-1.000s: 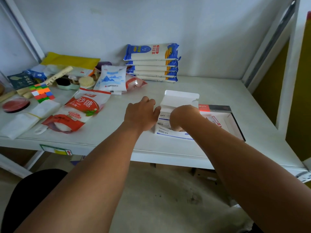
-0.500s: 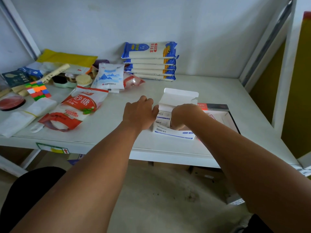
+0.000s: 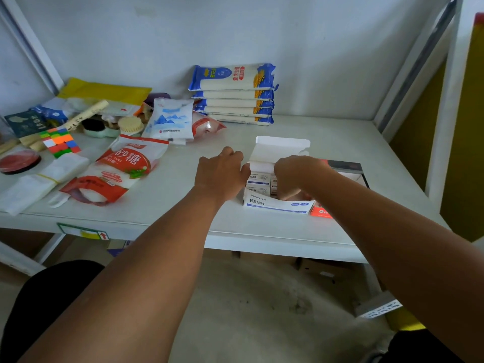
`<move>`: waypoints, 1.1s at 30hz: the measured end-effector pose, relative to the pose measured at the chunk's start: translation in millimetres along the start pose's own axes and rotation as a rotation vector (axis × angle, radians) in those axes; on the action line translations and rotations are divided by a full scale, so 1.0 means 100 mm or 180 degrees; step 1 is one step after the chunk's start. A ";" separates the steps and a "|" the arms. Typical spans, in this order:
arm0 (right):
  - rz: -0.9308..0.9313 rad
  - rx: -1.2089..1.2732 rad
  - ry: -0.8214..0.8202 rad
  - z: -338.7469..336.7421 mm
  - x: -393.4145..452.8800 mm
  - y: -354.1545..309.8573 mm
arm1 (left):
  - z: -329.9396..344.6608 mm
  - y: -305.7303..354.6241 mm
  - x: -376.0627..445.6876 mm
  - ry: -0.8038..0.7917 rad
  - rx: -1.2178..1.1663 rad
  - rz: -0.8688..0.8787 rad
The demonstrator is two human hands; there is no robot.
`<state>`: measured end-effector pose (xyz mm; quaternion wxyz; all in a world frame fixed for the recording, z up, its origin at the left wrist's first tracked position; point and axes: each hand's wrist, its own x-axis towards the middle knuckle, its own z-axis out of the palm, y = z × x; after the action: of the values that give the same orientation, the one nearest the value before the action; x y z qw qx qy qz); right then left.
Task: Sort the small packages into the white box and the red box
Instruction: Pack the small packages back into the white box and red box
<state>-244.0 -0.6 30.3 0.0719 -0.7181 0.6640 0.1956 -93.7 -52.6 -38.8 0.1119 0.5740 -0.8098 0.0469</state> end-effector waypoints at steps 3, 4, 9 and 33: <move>-0.0002 0.0209 0.0026 -0.02 -0.03 0.09 | -0.01 0.01 0.00 0.0028 0.0002 0.0052; 0.0016 0.0319 0.0028 -0.02 -0.01 0.13 | -0.01 0.01 0.00 0.0034 0.0017 0.0066; -0.0128 0.0406 -0.0041 -0.06 0.00 0.32 | -0.01 0.01 0.00 0.0099 0.0112 0.0077; -0.0099 0.1728 0.1133 0.18 0.06 0.42 | 0.01 0.04 -0.02 0.0340 0.0087 0.0251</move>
<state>-288.5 -4.7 18.4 0.1466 -0.7057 0.6830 -0.1184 -97.4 -49.7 -39.9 0.1452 0.5399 -0.8239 0.0930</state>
